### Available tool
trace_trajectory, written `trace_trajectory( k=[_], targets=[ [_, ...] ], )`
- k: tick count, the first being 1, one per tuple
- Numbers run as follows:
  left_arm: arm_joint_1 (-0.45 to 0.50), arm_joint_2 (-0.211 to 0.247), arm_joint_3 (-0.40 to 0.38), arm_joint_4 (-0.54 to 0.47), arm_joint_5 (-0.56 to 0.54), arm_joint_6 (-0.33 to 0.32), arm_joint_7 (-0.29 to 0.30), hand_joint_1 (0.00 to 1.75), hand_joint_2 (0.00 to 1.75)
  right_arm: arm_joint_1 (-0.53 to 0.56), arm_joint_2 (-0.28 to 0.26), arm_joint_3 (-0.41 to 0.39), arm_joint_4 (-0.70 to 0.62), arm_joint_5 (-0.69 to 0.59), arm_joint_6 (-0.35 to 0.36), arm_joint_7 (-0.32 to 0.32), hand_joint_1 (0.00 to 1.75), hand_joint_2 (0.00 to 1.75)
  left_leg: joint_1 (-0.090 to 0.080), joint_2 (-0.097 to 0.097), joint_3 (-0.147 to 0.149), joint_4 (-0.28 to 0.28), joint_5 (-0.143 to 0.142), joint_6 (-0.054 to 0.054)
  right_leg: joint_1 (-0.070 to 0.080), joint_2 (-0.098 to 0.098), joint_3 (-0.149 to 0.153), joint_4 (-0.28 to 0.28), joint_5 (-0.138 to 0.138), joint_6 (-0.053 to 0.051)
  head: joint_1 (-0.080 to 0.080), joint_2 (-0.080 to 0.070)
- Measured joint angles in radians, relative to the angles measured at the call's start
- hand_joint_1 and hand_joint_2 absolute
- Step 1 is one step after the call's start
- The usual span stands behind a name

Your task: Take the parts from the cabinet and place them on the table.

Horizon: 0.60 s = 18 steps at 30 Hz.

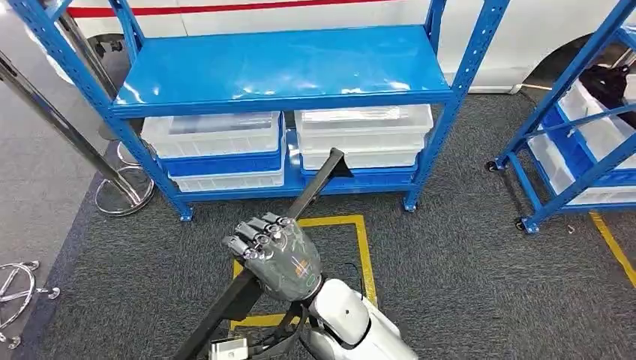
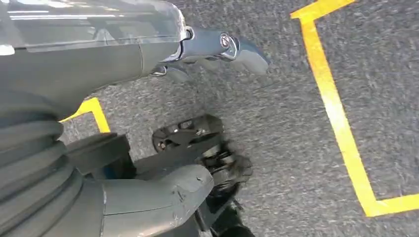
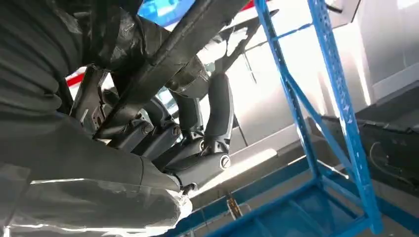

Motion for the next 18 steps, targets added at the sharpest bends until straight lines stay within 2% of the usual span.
trace_trajectory(
  k=[1,18],
  targets=[
    [-0.001,0.0,0.0,0.0,0.0,0.001,0.0,0.0,1.75,0.0,0.001,0.0,0.0,0.0,0.0,0.0,1.75,1.75,-0.001,0.0,0.047,-0.071,0.025,0.004,0.0,0.001,-0.003,0.001,0.003,0.002,0.0,0.0],
    [-0.001,0.0,0.0,0.0,0.0,0.001,0.0,0.0,1.75,0.0,0.001,0.0,0.0,0.0,0.0,0.0,1.75,1.75,-0.001,0.0,0.047,-0.071,0.025,0.004,0.0,0.001,-0.003,0.001,0.003,0.002,0.0,0.0]
  ],
)
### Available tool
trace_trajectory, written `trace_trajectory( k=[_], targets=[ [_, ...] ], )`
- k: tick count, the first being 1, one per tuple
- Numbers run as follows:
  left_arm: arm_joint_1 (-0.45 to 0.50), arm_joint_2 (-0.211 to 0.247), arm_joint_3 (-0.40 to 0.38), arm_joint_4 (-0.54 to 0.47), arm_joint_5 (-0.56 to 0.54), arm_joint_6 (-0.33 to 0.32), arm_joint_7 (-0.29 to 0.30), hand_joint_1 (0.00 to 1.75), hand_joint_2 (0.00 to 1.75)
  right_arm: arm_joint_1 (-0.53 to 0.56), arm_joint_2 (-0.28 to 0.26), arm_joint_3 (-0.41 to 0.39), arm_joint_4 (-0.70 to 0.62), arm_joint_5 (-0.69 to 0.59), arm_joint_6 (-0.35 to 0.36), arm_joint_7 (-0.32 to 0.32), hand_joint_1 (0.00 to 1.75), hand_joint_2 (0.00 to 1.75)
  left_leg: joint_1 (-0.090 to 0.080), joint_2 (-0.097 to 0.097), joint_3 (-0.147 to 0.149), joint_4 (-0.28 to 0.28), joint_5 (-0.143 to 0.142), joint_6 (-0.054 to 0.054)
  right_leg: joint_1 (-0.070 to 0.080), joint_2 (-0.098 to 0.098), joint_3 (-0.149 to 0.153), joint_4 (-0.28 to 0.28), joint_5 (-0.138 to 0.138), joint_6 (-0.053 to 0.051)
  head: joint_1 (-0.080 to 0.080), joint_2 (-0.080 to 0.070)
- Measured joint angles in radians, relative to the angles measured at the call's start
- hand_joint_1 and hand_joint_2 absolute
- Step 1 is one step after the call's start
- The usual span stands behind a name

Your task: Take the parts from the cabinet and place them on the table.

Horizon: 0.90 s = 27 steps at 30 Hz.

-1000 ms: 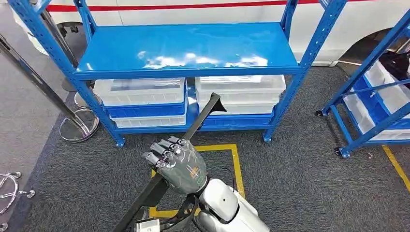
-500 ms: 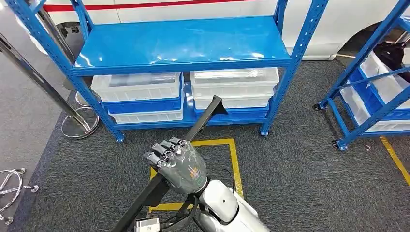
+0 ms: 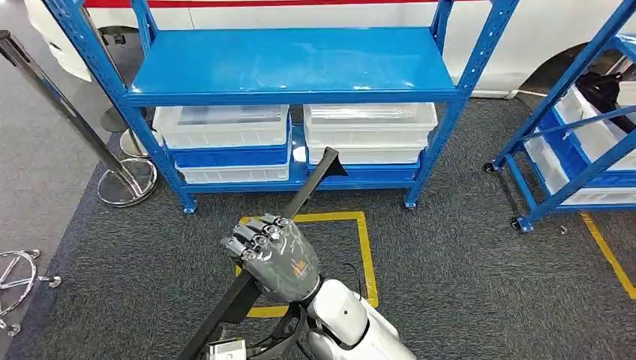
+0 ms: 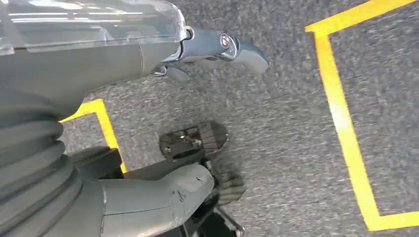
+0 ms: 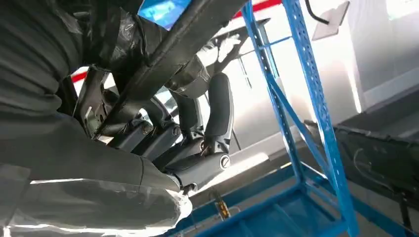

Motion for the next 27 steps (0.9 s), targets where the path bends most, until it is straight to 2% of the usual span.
trace_trajectory(
  k=[2,4,5,6,7,8,9,10,11,12,13,14,15,16,18,19,20,22,23,24,25,26,27],
  targets=[
    [0.0,0.0,0.0,0.0,0.0,0.0,0.0,0.0,1.75,0.0,0.0,0.0,0.0,0.0,0.0,0.0,1.75,1.75,0.0,0.0,0.0,0.0,0.0,0.0,0.0,0.0,0.0,0.0,0.0,0.0,0.0,0.0],
    [0.0,0.0,0.0,0.0,0.0,0.0,0.0,0.0,1.75,0.0,0.0,0.0,0.0,0.0,0.0,0.0,1.75,1.75,0.0,0.0,0.019,-0.03,0.009,0.003,0.0,0.0,-0.001,0.001,0.001,0.001,0.0,0.0],
    [-0.005,0.0,0.0,0.0,0.001,0.0,-0.001,0.0,1.75,0.0,0.003,0.0,0.0,-0.001,0.0,0.0,1.75,1.75,-0.007,-0.001,0.067,-0.118,0.0,0.013,0.001,-0.001,-0.006,0.002,0.008,0.009,0.0,0.0],
    [-0.005,0.0,0.0,0.0,0.002,0.0,-0.001,0.0,1.75,0.0,0.003,0.0,0.0,-0.002,0.0,0.0,1.75,1.75,-0.011,0.0,0.065,-0.114,0.009,0.013,0.004,-0.001,-0.007,0.003,0.01,0.012,0.001,0.0],
    [-0.003,0.0,0.0,0.0,0.004,0.0,-0.002,0.0,1.75,0.0,0.005,0.0,0.0,-0.003,0.0,0.0,1.75,1.75,-0.014,-0.001,0.056,-0.115,0.021,0.02,0.0,-0.003,-0.009,0.001,0.02,0.024,0.001,0.0],
    [-0.001,0.0,0.0,0.0,0.005,0.001,-0.002,0.0,1.75,0.0,0.006,0.0,0.0,-0.004,0.0,-0.001,1.75,1.75,-0.015,-0.001,0.054,-0.115,0.026,0.024,-0.001,-0.003,-0.008,-0.004,0.026,0.03,0.0,0.0],
    [-0.005,-0.003,0.0,0.0,0.009,0.001,-0.003,0.0,1.75,-0.002,0.005,0.0,0.0,-0.008,0.0,0.0,1.75,1.75,-0.004,0.006,0.037,-0.133,0.064,0.05,-0.003,0.002,-0.042,0.064,-0.057,0.047,0.001,0.0],
    [-0.003,-0.004,0.0,0.0,0.021,0.003,-0.006,0.0,1.75,-0.003,0.003,0.0,0.015,-0.009,0.0,0.005,1.75,1.75,-0.005,0.005,-0.025,-0.109,0.091,0.044,-0.014,0.001,0.01,0.144,-0.095,0.059,0.001,0.0],
    [-0.002,-0.016,0.003,0.0,0.014,-0.001,0.003,0.0,1.75,-0.017,0.003,0.004,0.016,0.019,0.0,0.039,1.75,1.75,-0.003,0.002,-0.071,-0.038,0.034,-0.006,-0.01,-0.002,0.066,-0.012,-0.045,-0.001,0.0,0.0],
    [-0.003,-0.017,0.003,0.0,0.007,-0.003,0.007,0.0,1.75,-0.022,0.003,0.004,0.016,0.023,0.0,0.043,1.75,1.75,-0.002,0.003,-0.108,0.076,-0.04,-0.012,-0.008,-0.002,0.052,-0.012,-0.036,-0.005,0.0,0.0],
    [-0.003,-0.017,0.002,0.0,0.006,-0.003,0.008,0.0,1.75,-0.025,0.003,0.004,0.016,0.026,0.0,0.048,1.75,1.75,-0.001,0.003,-0.132,0.155,-0.075,-0.015,-0.007,-0.002,0.042,-0.01,-0.029,-0.005,0.0,0.0],
    [-0.003,-0.017,0.001,0.0,0.003,-0.004,0.01,0.0,1.75,-0.029,0.003,0.004,0.016,0.027,0.0,0.054,1.75,1.75,-0.001,0.003,-0.141,0.2,-0.083,-0.018,-0.006,-0.002,0.032,-0.008,-0.023,-0.005,0.0,0.0],
    [-0.003,-0.017,0.0,0.0,-0.001,-0.005,0.01,0.0,1.75,-0.033,0.003,0.004,0.016,0.028,0.0,0.058,1.75,1.75,0.0,0.003,-0.131,0.199,-0.073,-0.019,-0.006,-0.002,0.025,-0.007,-0.019,-0.004,0.0,0.0],
    [-0.005,-0.016,0.0,0.0,-0.002,-0.006,0.011,0.0,1.75,-0.039,0.003,0.004,0.014,0.029,0.0,0.063,1.75,1.75,0.0,0.003,-0.091,0.149,-0.041,-0.018,-0.006,-0.001,0.015,-0.003,-0.014,-0.002,0.0,0.0],
    [-0.01,-0.016,-0.001,0.0,-0.005,-0.006,0.013,0.0,1.75,-0.052,0.003,0.004,0.01,0.035,0.0,0.075,1.75,1.75,0.001,0.002,0.021,-0.027,0.023,-0.012,-0.007,0.001,0.003,0.006,-0.007,0.004,0.0,0.0],
    [-0.016,-0.016,-0.002,0.0,-0.005,-0.006,0.016,0.0,1.75,-0.058,0.003,0.003,0.005,0.041,0.0,0.08,1.75,1.75,0.001,0.0,0.06,-0.103,0.005,-0.007,-0.006,0.0,-0.004,0.008,-0.003,0.01,0.0,0.0],
    [-0.018,-0.016,-0.002,0.0,-0.005,-0.006,0.016,0.0,1.75,-0.064,0.003,0.003,0.003,0.043,0.0,0.084,1.75,1.75,-0.007,-0.003,0.068,-0.111,0.015,0.0,-0.004,0.0,-0.009,0.008,0.003,0.018,0.001,0.0],
    [-0.017,-0.016,-0.003,0.0,-0.009,-0.008,0.016,0.0,1.75,-0.073,0.003,0.003,0.002,0.046,0.0,0.09,1.75,1.75,-0.01,-0.003,0.058,-0.111,0.021,0.009,-0.005,0.0,-0.009,0.003,0.017,0.031,0.0,0.0],
    [-0.017,-0.016,-0.003,0.0,-0.011,-0.01,0.019,0.0,1.75,-0.075,0.003,0.003,0.0,0.049,0.0,0.093,1.75,1.75,-0.011,-0.003,0.054,-0.112,0.027,0.017,-0.005,0.0,-0.009,-0.002,0.025,0.037,0.0,0.0],
    [-0.017,-0.017,-0.004,0.0,-0.011,-0.011,0.019,0.0,1.75,-0.077,0.001,0.002,-0.001,0.05,0.0,0.095,1.75,1.75,0.0,-0.001,0.051,-0.124,0.041,0.029,-0.001,0.001,-0.015,0.0,0.022,0.044,0.001,0.0],
    [-0.019,-0.018,-0.005,0.0,-0.011,-0.012,0.019,0.0,1.75,-0.08,-0.002,0.002,-0.003,0.05,0.0,0.095,1.75,1.75,-0.001,0.004,0.044,-0.126,0.052,0.036,-0.006,0.003,-0.022,0.016,-0.008,0.049,0.0,0.0],
    [-0.021,-0.018,-0.007,0.0,-0.011,-0.012,0.019,0.0,1.75,-0.083,-0.003,0.002,-0.005,0.05,0.0,0.096,1.75,1.75,-0.001,0.004,0.034,-0.125,0.059,0.045,-0.006,0.003,-0.039,0.062,-0.059,0.05,0.002,0.0],
    [-0.021,-0.018,-0.008,0.0,-0.011,-0.012,0.019,0.0,1.75,-0.085,-0.004,0.001,-0.005,0.05,0.0,0.098,1.75,1.75,-0.003,0.005,0.023,-0.123,0.065,0.05,-0.006,0.003,-0.064,0.14,-0.117,0.053,0.001,0.0]
  ],
)
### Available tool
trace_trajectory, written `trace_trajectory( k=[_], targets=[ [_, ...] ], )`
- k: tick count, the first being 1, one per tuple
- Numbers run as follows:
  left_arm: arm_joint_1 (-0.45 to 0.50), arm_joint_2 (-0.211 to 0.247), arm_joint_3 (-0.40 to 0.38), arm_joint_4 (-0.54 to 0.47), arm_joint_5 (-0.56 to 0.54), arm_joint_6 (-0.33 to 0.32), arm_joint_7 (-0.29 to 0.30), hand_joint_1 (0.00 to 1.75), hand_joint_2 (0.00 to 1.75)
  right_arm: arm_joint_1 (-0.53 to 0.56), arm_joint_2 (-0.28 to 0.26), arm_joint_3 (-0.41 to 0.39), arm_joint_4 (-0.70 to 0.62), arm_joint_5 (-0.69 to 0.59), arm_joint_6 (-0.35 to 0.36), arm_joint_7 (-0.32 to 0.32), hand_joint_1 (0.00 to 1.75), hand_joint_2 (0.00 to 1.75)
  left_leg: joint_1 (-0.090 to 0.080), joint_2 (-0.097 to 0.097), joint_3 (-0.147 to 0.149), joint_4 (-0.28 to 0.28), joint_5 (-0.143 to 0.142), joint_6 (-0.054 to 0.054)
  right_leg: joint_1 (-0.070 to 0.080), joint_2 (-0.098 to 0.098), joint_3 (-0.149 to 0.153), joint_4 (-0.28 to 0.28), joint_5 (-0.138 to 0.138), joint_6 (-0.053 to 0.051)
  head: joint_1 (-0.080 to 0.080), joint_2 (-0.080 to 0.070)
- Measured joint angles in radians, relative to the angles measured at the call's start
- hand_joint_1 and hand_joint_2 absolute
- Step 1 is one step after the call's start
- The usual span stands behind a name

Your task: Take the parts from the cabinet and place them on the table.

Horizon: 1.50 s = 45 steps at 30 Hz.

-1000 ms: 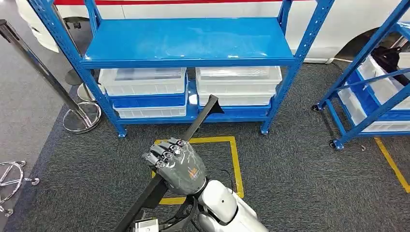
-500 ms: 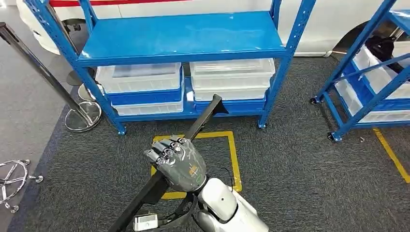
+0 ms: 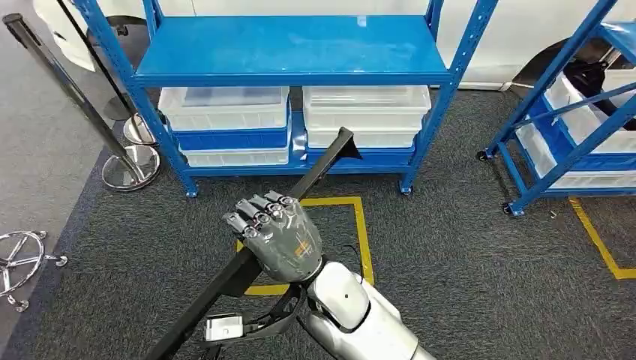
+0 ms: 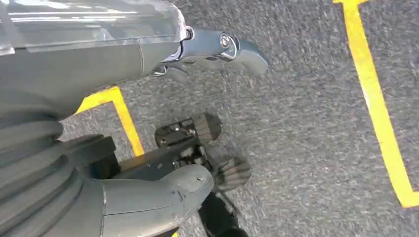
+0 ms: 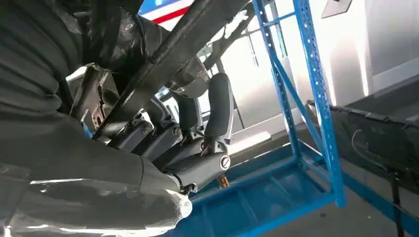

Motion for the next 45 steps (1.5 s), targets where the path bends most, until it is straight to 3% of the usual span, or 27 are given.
trace_trajectory(
  k=[2,3,5,6,8,11,12,14,16,18,19,21,22,23,24,28,30,32,33,35,37,39,40,42,43,44,45],
  targets=[
    [0.0,0.0,-0.001,0.0,0.0,0.0,0.0,0.0,1.75,0.0,-0.004,0.0,0.0,0.0,0.0,0.004,1.75,1.75,-0.003,0.001,-0.022,0.006,0.012,0.002,-0.001,0.0,-0.034,0.129,-0.06,0.004,0.0,0.0],
    [0.0,0.0,-0.001,0.0,0.0,0.0,0.0,0.0,1.75,0.0,-0.006,0.0,0.0,0.0,0.0,0.005,1.75,1.75,-0.004,0.001,-0.034,0.01,0.017,0.001,-0.001,0.0,-0.029,0.146,-0.051,0.004,0.0,0.0],
    [0.0,0.0,-0.001,0.0,0.0,0.0,0.0,0.0,1.75,0.0,-0.007,0.0,0.0,0.0,0.0,0.005,1.75,1.75,-0.005,0.001,-0.054,0.02,0.025,-0.001,-0.001,0.0,0.038,0.068,0.01,-0.001,0.0,0.0],
    [0.0,0.0,-0.001,0.0,0.0,0.0,0.0,0.0,1.75,-0.001,-0.007,0.0,0.0,0.0,0.0,0.005,1.75,1.75,-0.005,0.0,-0.061,0.024,0.029,-0.004,0.0,0.0,0.099,-0.022,0.043,-0.007,0.0,0.0],
    [-0.001,-0.001,-0.002,0.0,0.0,0.0,0.0,0.0,1.75,-0.004,-0.006,0.0,-0.003,0.0,0.0,0.005,1.75,1.75,-0.011,0.0,-0.072,0.028,0.037,-0.014,0.011,0.0,0.17,-0.139,0.025,-0.021,0.0,0.0],
    [-0.001,-0.002,-0.002,0.0,0.0,0.002,0.0,0.0,1.75,-0.005,-0.007,0.0,-0.006,0.0,0.0,0.006,1.75,1.75,-0.004,0.0,-0.076,0.019,0.062,-0.032,0.016,0.001,0.158,-0.149,0.041,-0.03,0.0,0.0],
    [0.0,-0.002,-0.002,0.0,0.0,0.002,0.0,0.0,1.75,-0.005,-0.007,-0.001,-0.007,0.0,0.0,0.006,1.75,1.75,-0.011,-0.001,-0.081,0.016,0.067,-0.039,0.005,-0.001,0.155,-0.161,0.056,-0.039,0.0,0.0],
    [0.0,-0.002,-0.002,0.0,0.0,0.003,0.0,0.0,1.75,-0.007,-0.006,-0.001,-0.007,0.0,0.0,0.006,1.75,1.75,-0.006,-0.004,-0.102,0.064,-0.013,-0.048,0.0,-0.008,0.137,-0.169,0.078,-0.055,-0.001,0.0],
    [-0.001,-0.002,-0.002,0.0,0.0,0.003,0.0,0.0,1.75,-0.007,-0.007,-0.001,-0.008,0.0,0.0,0.006,1.75,1.75,0.0,-0.004,-0.14,0.213,-0.121,-0.057,0.001,-0.009,0.112,-0.163,0.094,-0.058,-0.001,0.0],
    [0.001,-0.002,-0.002,0.0,0.0,0.003,0.0,0.0,1.75,-0.006,-0.007,-0.001,-0.007,0.0,0.0,0.006,1.75,1.75,0.002,-0.004,-0.154,0.317,-0.145,-0.064,0.001,-0.009,0.083,-0.158,0.112,-0.056,-0.001,0.0],
    [0.001,-0.002,-0.002,0.0,0.0,0.004,0.001,0.0,1.75,-0.006,-0.007,0.0,-0.007,0.0,0.0,0.005,1.75,1.75,0.004,-0.004,-0.135,0.313,-0.114,-0.067,0.0,-0.009,0.068,-0.155,0.122,-0.054,-0.001,0.0],
    [-0.001,-0.001,-0.002,0.0,-0.001,0.005,0.001,0.0,1.75,-0.006,-0.007,0.0,-0.007,0.0,0.0,0.006,1.75,1.75,0.01,-0.004,-0.045,0.196,-0.036,-0.071,-0.003,-0.009,0.038,-0.147,0.139,-0.045,-0.001,0.0],
    [-0.002,-0.002,-0.002,0.0,-0.001,0.005,0.001,0.0,1.75,-0.006,-0.006,0.0,-0.008,0.0,0.0,0.006,1.75,1.75,0.012,-0.004,0.017,0.106,-0.025,-0.072,-0.006,-0.007,0.027,-0.14,0.146,-0.039,-0.001,0.0],
    [-0.004,-0.003,-0.002,0.0,-0.002,0.005,0.001,0.0,1.75,-0.006,-0.006,0.0,-0.008,0.001,0.0,0.006,1.75,1.75,0.007,-0.007,0.063,0.032,-0.07,-0.073,-0.003,-0.007,0.016,-0.137,0.154,-0.03,-0.001,0.0],
    [-0.004,-0.003,-0.003,0.0,-0.002,0.005,0.0,0.0,1.75,-0.006,-0.006,0.0,-0.008,0.002,0.0,0.006,1.75,1.75,0.0,-0.014,0.078,-0.009,-0.077,-0.06,-0.003,-0.009,0.013,-0.136,0.161,-0.024,0.0,0.0],
    [-0.001,-0.005,-0.003,0.0,-0.001,0.005,0.002,0.0,1.75,-0.007,-0.008,0.0,-0.008,0.003,0.0,0.005,1.75,1.75,0.006,-0.011,0.045,-0.002,-0.039,-0.026,-0.001,-0.005,-0.001,-0.15,0.195,-0.005,0.0,0.0],
    [-0.006,-0.005,-0.003,0.0,0.0,0.006,0.003,0.0,1.75,-0.007,-0.009,-0.001,-0.008,0.003,0.0,0.006,1.75,1.75,0.003,-0.006,0.015,0.0,-0.016,-0.009,-0.005,-0.004,-0.022,-0.084,0.087,0.0,0.0,0.0],
    [-0.006,-0.005,-0.003,0.0,0.0,0.006,0.003,0.0,1.75,-0.007,-0.01,-0.001,-0.008,0.003,0.0,0.006,1.75,1.75,-0.003,-0.003,-0.014,0.002,0.007,-0.002,-0.005,-0.004,-0.051,0.067,-0.026,0.002,0.0,0.0],
    [-0.006,-0.005,-0.003,0.0,0.0,0.006,0.003,0.0,1.75,-0.007,-0.011,-0.001,-0.008,0.003,0.0,0.006,1.75,1.75,-0.005,-0.002,-0.031,0.004,0.019,-0.001,-0.005,-0.004,-0.058,0.13,-0.043,0.001,0.0,0.0],
    [-0.007,-0.005,-0.003,0.0,0.0,0.006,0.003,0.0,1.75,-0.007,-0.012,-0.001,-0.008,0.003,0.0,0.006,1.75,1.75,-0.01,-0.001,-0.066,0.009,0.041,-0.001,-0.005,-0.003,-0.026,0.149,0.008,-0.006,0.0,0.0],
    [-0.007,-0.005,-0.003,0.0,0.0,0.006,0.003,0.0,1.75,-0.007,-0.012,-0.001,-0.008,0.003,0.0,0.006,1.75,1.75,-0.015,-0.002,-0.096,0.012,0.059,-0.002,-0.001,-0.003,0.065,0.054,0.067,-0.019,0.0,0.0],
    [-0.01,-0.007,-0.003,0.0,0.0,0.006,0.002,0.0,1.75,-0.012,-0.011,-0.001,-0.009,0.003,0.0,0.005,1.75,1.75,-0.021,-0.002,-0.11,0.015,0.075,-0.01,0.015,-0.003,0.203,-0.121,0.015,-0.04,0.0,0.0],
    [-0.011,-0.008,-0.004,0.0,0.001,0.006,0.002,0.0,1.75,-0.017,-0.009,-0.001,-0.011,0.004,0.0,0.006,1.75,1.75,-0.016,0.0,-0.113,0.013,0.089,-0.015,0.015,-0.003,0.23,-0.182,-0.009,-0.038,-0.001,0.0],
    [-0.014,-0.008,-0.004,0.0,0.001,0.005,0.001,0.0,1.75,-0.019,-0.008,-0.001,-0.011,0.004,0.0,0.006,1.75,1.75,-0.007,0.001,-0.12,-0.003,0.119,-0.028,0.025,0.0,0.216,-0.186,0.01,-0.04,0.0,0.0],
    [-0.011,-0.008,-0.004,0.0,0.001,0.005,0.001,0.0,1.75,-0.015,-0.009,-0.001,-0.01,0.004,0.0,0.006,1.75,1.75,-0.015,-0.002,-0.123,-0.01,0.127,-0.035,0.016,-0.001,0.213,-0.205,0.029,-0.046,0.0,0.0],
    [-0.011,-0.008,-0.004,0.0,0.001,0.005,0.001,0.0,1.75,-0.016,-0.009,-0.001,-0.008,0.004,0.001,0.006,1.75,1.75,-0.009,-0.006,-0.129,-0.001,0.095,-0.039,0.011,-0.01,0.207,-0.211,0.043,-0.046,0.0,0.0],
    [-0.007,-0.008,-0.004,0.0,0.001,0.005,0.002,0.0,1.75,-0.016,-0.008,0.0,-0.006,0.005,0.002,0.005,1.75,1.75,-0.008,-0.006,-0.144,0.042,0.031,-0.045,0.009,-0.009,0.192,-0.212,0.054,-0.058,-0.001,0.0]
  ],
)
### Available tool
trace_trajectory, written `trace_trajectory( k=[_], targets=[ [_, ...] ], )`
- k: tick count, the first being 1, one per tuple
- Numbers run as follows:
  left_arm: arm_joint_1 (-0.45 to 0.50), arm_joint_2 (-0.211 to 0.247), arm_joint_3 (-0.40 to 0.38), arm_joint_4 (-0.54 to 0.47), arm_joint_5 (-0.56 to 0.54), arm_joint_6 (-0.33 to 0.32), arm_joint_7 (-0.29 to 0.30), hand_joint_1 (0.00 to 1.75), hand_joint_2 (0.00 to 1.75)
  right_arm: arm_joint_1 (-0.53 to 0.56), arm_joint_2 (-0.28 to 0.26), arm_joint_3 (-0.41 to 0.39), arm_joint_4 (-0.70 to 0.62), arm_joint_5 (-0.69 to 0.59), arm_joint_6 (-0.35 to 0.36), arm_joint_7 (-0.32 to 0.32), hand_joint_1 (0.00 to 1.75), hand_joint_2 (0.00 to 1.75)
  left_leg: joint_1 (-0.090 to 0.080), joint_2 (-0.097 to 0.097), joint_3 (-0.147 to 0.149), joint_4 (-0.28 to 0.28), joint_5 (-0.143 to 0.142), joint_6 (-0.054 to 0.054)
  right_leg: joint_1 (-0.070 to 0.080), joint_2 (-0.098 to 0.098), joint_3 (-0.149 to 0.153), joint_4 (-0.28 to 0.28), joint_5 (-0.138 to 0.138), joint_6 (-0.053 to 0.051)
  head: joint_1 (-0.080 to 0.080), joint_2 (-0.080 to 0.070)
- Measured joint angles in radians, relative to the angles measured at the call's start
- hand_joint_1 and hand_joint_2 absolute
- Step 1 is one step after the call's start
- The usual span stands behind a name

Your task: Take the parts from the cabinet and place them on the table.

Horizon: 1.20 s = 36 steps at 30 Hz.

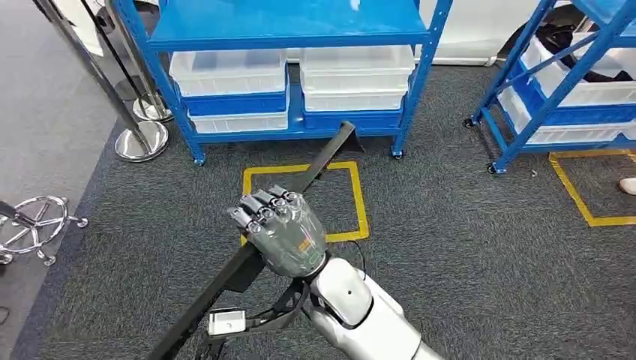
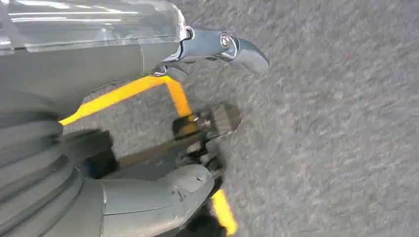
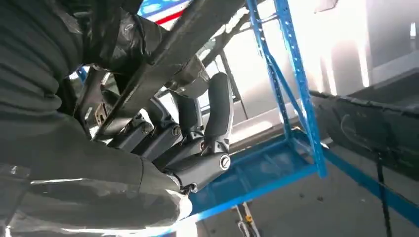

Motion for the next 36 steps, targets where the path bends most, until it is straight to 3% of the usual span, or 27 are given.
trace_trajectory(
  k=[2,3,4,5,7,8,9,10,12,13,14,15,16,18,19,21,22,23,24,25,28,29,31,32,33,34,36],
  targets=[
    [0.001,0.0,0.0,0.0,0.0,0.0,-0.001,0.0,1.75,0.0,0.001,0.0,0.002,0.0,0.002,0.0,1.75,1.75,0.006,0.0,-0.034,0.147,-0.113,-0.01,0.001,-0.002,-0.029,0.007,0.02,0.0,0.0,0.0],
    [0.001,0.0,0.0,0.0,0.0,0.0,-0.001,0.0,1.75,0.0,0.0,0.0,0.003,0.0,0.002,0.0,1.75,1.75,0.007,0.0,-0.045,0.217,-0.137,-0.015,0.001,-0.004,-0.046,0.013,0.029,0.0,0.0,0.0],
    [0.001,0.0,0.0,0.0,0.0,0.0,-0.001,0.0,1.75,0.001,0.0,0.0,0.005,0.0,0.002,0.0,1.75,1.75,0.009,0.0,-0.045,0.261,-0.128,-0.019,0.0,-0.006,-0.063,0.021,0.036,0.001,0.0,0.0],
    [0.002,0.0,0.0,0.0,0.0,0.0,-0.001,0.0,1.75,0.001,0.001,0.0,0.006,0.0,0.002,0.0,1.75,1.75,0.011,0.0,-0.026,0.268,-0.092,-0.023,-0.002,-0.007,-0.084,0.03,0.045,0.003,0.0,0.0],
    [0.001,0.001,0.0,0.0,0.0,0.0,-0.001,0.0,1.75,0.001,0.001,0.0,0.007,0.0,0.001,0.0,1.75,1.75,0.015,0.0,0.06,0.173,-0.025,-0.026,-0.007,-0.006,-0.121,0.051,0.057,0.011,0.0,0.0],
    [-0.001,0.001,0.0,0.0,0.0,0.0,-0.001,0.0,1.75,0.001,0.001,0.0,0.007,0.0,0.001,0.0,1.75,1.75,0.017,0.0,0.126,0.088,-0.03,-0.026,-0.008,-0.005,-0.136,0.063,0.062,0.017,0.0,0.0],
    [-0.005,0.001,0.0,0.0,0.0,0.0,-0.001,0.0,1.75,0.001,0.002,0.0,0.006,0.001,0.001,0.0,1.75,1.75,0.015,-0.002,0.181,0.008,-0.078,-0.025,-0.004,-0.005,-0.148,0.072,0.066,0.023,0.0,0.0],
    [-0.006,0.001,0.0,0.0,0.0,0.0,-0.003,0.0,1.75,0.001,0.002,0.0,0.006,0.003,0.001,0.0,1.75,1.75,0.009,-0.005,0.201,-0.039,-0.098,-0.011,-0.004,-0.005,-0.153,0.076,0.072,0.03,0.001,0.0],
    [-0.004,0.0,0.0,0.0,0.0,0.0,-0.003,0.0,1.75,-0.001,0.002,0.0,0.006,0.003,0.001,0.0,1.75,1.75,0.005,-0.005,0.189,-0.031,-0.088,0.001,-0.006,-0.007,-0.155,0.072,0.09,0.039,0.0,0.0],
    [-0.002,0.0,0.0,0.0,0.0,0.0,-0.003,0.0,1.75,0.0,0.002,0.0,0.007,0.003,0.001,0.0,1.75,1.75,0.008,-0.004,0.181,-0.038,-0.077,0.014,-0.002,-0.006,-0.157,0.07,0.099,0.046,0.001,0.0],
    [-0.004,-0.003,0.0,0.0,0.0,-0.001,-0.004,0.0,1.75,0.0,0.0,0.0,0.008,0.002,0.001,0.0,1.75,1.75,0.015,0.004,0.176,-0.042,-0.063,0.025,-0.008,0.0,-0.166,0.08,0.081,0.05,0.0,0.0],
    [-0.005,-0.003,0.0,0.0,0.0,-0.001,-0.004,0.0,1.75,-0.002,0.0,0.0,0.008,0.002,0.002,0.0,1.75,1.75,0.014,0.003,0.163,-0.043,-0.051,0.035,-0.008,0.004,-0.177,0.104,0.033,0.055,0.002,0.0],
    [-0.007,-0.003,0.0,0.0,0.0,0.0,-0.004,0.0,1.75,-0.001,0.0,0.0,0.008,0.002,0.002,0.0,1.75,1.75,0.013,0.004,0.145,-0.042,-0.037,0.044,-0.009,0.005,-0.195,0.173,-0.044,0.059,0.001,0.0],
    [-0.006,-0.003,0.0,0.0,0.0,0.0,-0.005,0.0,1.75,-0.001,0.0,0.0,0.01,0.002,0.002,0.0,1.75,1.75,0.011,0.005,0.118,-0.041,-0.018,0.045,-0.01,0.005,-0.22,0.302,-0.125,0.065,0.001,0.0],
    [-0.006,-0.003,0.0,0.0,0.0,0.0,-0.005,0.0,1.75,-0.001,-0.001,0.0,0.012,0.002,0.002,0.0,1.75,1.75,0.011,0.005,0.102,-0.039,-0.007,0.044,-0.011,0.005,-0.224,0.349,-0.125,0.067,0.001,0.0],
    [-0.006,-0.003,0.0,0.0,0.0,0.0,-0.006,0.0,1.75,-0.001,-0.002,0.0,0.013,0.002,0.003,0.0,1.75,1.75,0.011,0.006,0.072,-0.033,0.012,0.04,-0.014,0.005,-0.184,0.334,-0.058,0.067,0.001,0.0],
    [-0.007,-0.004,0.0,0.0,0.001,-0.001,-0.006,0.0,1.75,-0.001,-0.002,0.0,0.013,0.002,0.003,0.0,1.75,1.75,0.011,0.006,0.057,-0.029,0.02,0.037,-0.015,0.005,-0.13,0.27,-0.017,0.064,0.001,0.0],
    [-0.007,-0.004,0.0,0.0,0.002,-0.001,-0.006,0.0,1.75,-0.002,-0.002,0.0,0.013,0.002,0.004,0.0,1.75,1.75,0.011,0.005,0.049,-0.026,0.028,0.034,-0.016,0.005,-0.071,0.193,-0.007,0.059,0.001,0.0],
    [-0.007,-0.006,0.0,0.0,0.002,-0.002,-0.007,0.0,1.75,-0.004,-0.002,0.0,0.013,0.003,0.004,0.0,1.75,1.75,0.008,0.004,0.043,-0.024,0.034,0.028,-0.013,0.006,-0.008,0.109,-0.033,0.053,0.001,0.0],
    [-0.007,-0.007,0.0,0.0,0.003,-0.002,-0.008,0.0,1.75,-0.005,0.0,0.0,0.013,0.005,0.005,0.0,1.75,1.75,0.006,0.004,0.04,-0.023,0.043,0.02,-0.008,0.007,0.023,0.042,-0.054,0.05,0.0,0.0],
    [-0.006,-0.008,0.0,0.0,0.003,-0.005,-0.008,0.0,1.75,-0.006,-0.001,0.0,0.014,0.009,0.008,0.0,1.75,1.75,0.006,0.005,0.033,-0.037,0.075,0.0,-0.004,0.009,0.005,0.035,-0.041,0.041,0.001,0.0],
    [-0.005,-0.008,0.0,0.0,0.003,-0.005,-0.008,0.0,1.75,-0.006,-0.002,0.0,0.016,0.01,0.01,0.0,1.75,1.75,0.01,0.003,0.026,-0.032,0.064,-0.005,-0.016,0.004,-0.001,0.028,-0.026,0.031,0.001,0.0],
    [-0.004,-0.009,0.0,0.0,0.003,-0.005,-0.008,0.0,1.75,-0.007,-0.001,0.0,0.018,0.012,0.01,0.0,1.75,1.75,0.011,0.003,-0.003,0.044,-0.042,-0.008,-0.013,0.002,-0.025,0.029,-0.007,0.014,0.0,0.0],
    [-0.004,-0.009,0.0,0.0,0.003,-0.006,-0.008,0.0,1.75,-0.007,-0.001,0.0,0.018,0.013,0.01,0.0,1.75,1.75,0.011,0.003,-0.024,0.125,-0.104,-0.011,-0.01,0.001,-0.038,0.03,0.004,0.012,0.0,0.0],
    [-0.004,-0.009,0.0,0.0,0.003,-0.006,-0.008,0.0,1.75,-0.007,-0.001,0.0,0.019,0.016,0.01,0.0,1.75,1.75,0.011,0.003,-0.04,0.2,-0.141,-0.013,-0.008,0.0,-0.052,0.03,0.014,0.01,0.0,0.0],
    [-0.004,-0.008,0.0,0.0,0.003,-0.006,-0.008,0.0,1.75,-0.007,-0.001,0.0,0.021,0.018,0.01,0.0,1.75,1.75,0.011,0.003,-0.046,0.259,-0.151,-0.015,-0.006,-0.001,-0.066,0.032,0.025,0.01,0.0,0.0],
    [-0.004,-0.008,0.0,0.0,0.003,-0.006,-0.008,0.0,1.75,-0.006,-0.002,0.0,0.024,0.022,0.01,0.0,1.75,1.75,0.011,0.003,-0.009,0.258,-0.093,-0.014,-0.004,0.0,-0.096,0.042,0.041,0.012,0.0,0.0]
  ],
)
